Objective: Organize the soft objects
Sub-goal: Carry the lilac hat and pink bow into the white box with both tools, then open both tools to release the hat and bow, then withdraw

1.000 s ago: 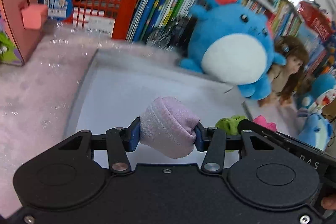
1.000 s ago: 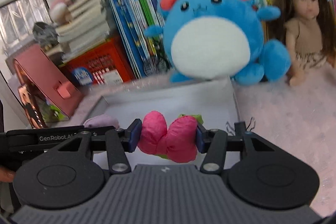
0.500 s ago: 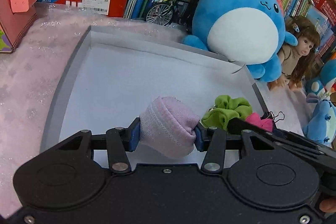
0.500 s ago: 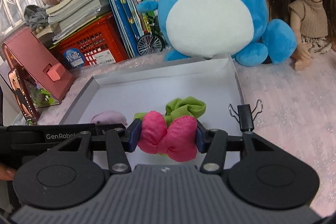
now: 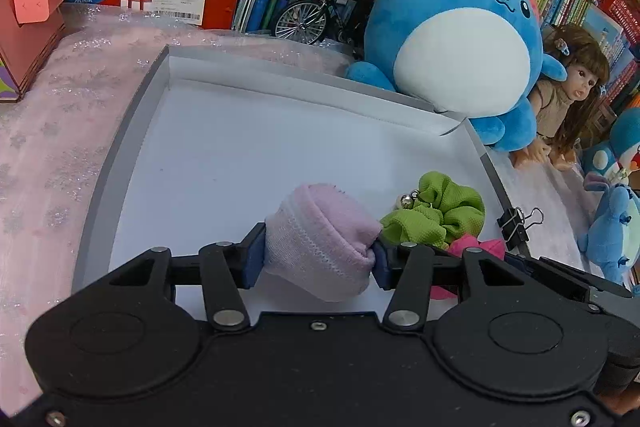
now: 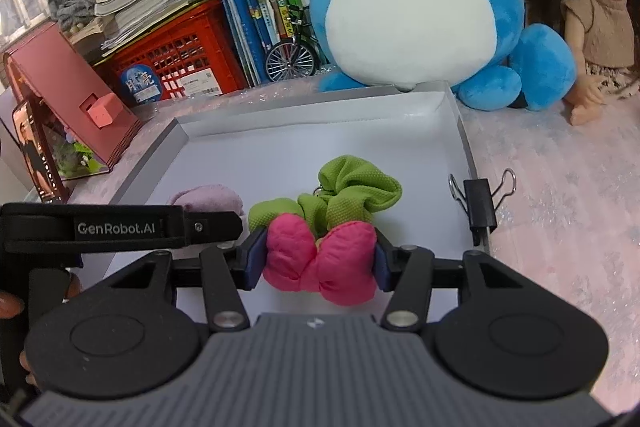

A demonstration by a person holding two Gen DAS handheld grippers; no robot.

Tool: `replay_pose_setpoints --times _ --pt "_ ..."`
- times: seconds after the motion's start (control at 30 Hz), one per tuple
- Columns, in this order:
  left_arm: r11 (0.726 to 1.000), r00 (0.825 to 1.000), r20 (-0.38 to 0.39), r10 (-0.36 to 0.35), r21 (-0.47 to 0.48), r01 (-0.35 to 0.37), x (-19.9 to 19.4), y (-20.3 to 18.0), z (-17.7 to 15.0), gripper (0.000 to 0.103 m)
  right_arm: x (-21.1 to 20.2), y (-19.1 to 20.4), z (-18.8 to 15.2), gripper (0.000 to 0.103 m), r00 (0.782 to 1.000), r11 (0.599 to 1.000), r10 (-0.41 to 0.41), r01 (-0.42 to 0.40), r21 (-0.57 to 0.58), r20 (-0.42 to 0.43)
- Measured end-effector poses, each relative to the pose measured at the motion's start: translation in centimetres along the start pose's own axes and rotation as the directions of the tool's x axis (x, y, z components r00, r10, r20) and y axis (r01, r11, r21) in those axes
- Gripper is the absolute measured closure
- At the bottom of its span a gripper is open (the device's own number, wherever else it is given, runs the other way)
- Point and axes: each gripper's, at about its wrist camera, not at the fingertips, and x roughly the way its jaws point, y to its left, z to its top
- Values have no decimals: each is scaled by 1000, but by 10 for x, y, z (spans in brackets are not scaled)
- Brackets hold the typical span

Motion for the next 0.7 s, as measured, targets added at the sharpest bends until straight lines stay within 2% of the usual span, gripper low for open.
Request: replay_pose_setpoints --times 0.1,0.3,0.37,0.7 --pt "1000 1000 -2 -8 -14 8 -1 1 0 50 -3 1 1 38 1000 1000 4 -4 -13 0" --pt "999 999 -6 -36 -35 36 -11 4 1 35 -16 4 2 29 1000 998 0 1 -56 17" --pt "999 999 7 -41 -30 42 -18 3 0 30 -22 5 2 26 1000 998 3 -1 -67 26" --pt "997 990 122 -63 51 57 -71 -10 -12 22 -70 11 -5 14 992 992 10 7 -129 129"
